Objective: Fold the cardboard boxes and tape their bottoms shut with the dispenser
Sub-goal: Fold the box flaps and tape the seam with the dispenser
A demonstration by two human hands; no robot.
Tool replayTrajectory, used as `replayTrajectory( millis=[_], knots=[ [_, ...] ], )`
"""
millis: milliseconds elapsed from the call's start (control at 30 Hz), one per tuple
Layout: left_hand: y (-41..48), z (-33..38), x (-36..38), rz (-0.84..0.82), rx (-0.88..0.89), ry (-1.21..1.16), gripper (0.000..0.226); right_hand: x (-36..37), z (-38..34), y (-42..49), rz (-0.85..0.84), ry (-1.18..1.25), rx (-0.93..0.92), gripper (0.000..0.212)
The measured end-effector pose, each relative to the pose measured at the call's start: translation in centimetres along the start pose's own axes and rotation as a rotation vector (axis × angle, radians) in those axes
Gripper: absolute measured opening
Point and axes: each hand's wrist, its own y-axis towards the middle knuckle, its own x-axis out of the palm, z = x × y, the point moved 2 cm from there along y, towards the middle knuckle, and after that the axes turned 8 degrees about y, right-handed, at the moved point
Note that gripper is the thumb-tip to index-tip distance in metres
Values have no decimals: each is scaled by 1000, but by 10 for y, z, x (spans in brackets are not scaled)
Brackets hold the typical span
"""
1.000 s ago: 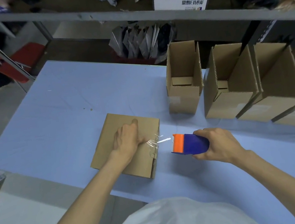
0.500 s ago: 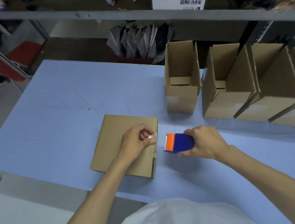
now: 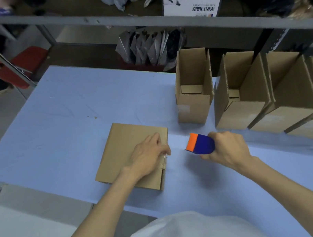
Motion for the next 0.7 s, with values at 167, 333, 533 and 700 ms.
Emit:
replayTrajectory(
  millis=[167, 333, 533, 700],
  knots=[
    [7, 13, -9, -155, -58, 50, 21, -11, -3, -16, 81, 176, -21, 53],
    [5, 29, -32, -13, -457, -1133, 30, -30, -23, -35, 274, 502, -244, 70],
    [-6, 42, -45, -51, -376, -1522, 30, -46, -39, -45, 293, 694, -315, 77],
    [-9, 46, -53, -11, -366, -1557, 29, -53, -44, -48, 277, 750, -335, 78]
  ],
)
